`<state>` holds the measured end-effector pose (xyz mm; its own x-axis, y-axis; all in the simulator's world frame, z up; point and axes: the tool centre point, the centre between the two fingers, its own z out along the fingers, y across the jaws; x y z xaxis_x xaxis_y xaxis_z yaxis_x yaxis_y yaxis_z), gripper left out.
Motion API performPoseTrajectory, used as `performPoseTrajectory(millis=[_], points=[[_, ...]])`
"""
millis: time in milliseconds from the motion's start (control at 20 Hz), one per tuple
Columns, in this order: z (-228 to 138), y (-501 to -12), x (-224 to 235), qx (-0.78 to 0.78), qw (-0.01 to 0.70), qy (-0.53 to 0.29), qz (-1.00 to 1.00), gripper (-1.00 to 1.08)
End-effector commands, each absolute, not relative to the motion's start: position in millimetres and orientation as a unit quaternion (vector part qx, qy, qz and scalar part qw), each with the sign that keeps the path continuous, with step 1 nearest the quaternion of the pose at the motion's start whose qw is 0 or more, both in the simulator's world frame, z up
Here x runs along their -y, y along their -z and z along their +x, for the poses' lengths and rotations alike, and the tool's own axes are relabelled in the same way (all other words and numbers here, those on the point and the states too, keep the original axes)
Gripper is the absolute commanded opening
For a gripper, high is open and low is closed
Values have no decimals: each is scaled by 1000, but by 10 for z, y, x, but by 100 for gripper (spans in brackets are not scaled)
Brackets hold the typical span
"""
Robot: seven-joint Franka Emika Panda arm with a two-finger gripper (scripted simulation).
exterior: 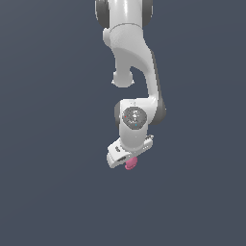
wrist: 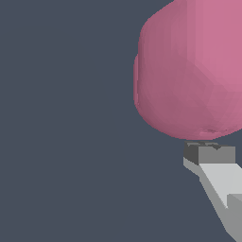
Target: Pick up the object and move it to a goal position.
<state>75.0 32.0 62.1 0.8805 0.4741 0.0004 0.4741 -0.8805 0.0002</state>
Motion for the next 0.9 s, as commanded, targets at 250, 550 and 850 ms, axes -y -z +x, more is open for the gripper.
performPoseTrajectory(millis=[250,550,850], points=[[1087,-649,-453,-244,0,0,970,-100],[1260,-663,-519,-244,0,0,970,-100],[1354,-670,-553,-244,0,0,970,-100]])
